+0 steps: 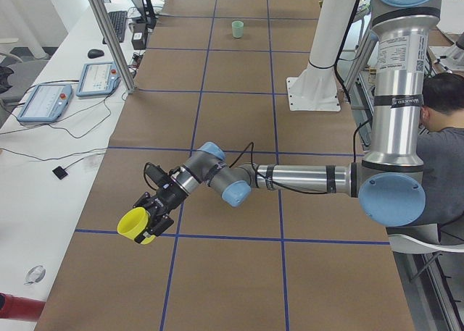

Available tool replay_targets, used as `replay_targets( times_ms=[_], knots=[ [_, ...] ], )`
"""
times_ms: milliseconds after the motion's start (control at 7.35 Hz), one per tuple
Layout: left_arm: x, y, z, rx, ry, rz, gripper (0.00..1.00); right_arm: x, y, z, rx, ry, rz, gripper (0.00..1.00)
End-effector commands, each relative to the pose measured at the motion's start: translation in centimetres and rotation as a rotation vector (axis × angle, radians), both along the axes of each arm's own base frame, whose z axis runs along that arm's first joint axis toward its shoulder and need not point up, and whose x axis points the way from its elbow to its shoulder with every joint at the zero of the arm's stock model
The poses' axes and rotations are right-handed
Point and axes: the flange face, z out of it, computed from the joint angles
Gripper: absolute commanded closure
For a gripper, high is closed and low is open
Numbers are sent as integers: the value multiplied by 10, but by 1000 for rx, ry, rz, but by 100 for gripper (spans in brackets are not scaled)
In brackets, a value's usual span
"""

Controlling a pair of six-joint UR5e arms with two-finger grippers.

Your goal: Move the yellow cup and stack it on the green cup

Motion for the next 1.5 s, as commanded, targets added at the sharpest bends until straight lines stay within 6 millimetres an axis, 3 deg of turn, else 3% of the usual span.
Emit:
replay_targets(
  times_ms=[0,680,1088,1360],
  knots=[
    [9,-7,-21,77,44,75,100,0,-1,-1,2,-1,0,0],
    [20,-7,-67,300,118,204,100,0,-1,0,0,-1,0,0],
    [36,1,-94,451,250,373,100,-1,0,1,-3,-11,0,0],
    [48,9,-136,520,336,497,100,-1,-1,0,0,-16,1,0]
  ],
)
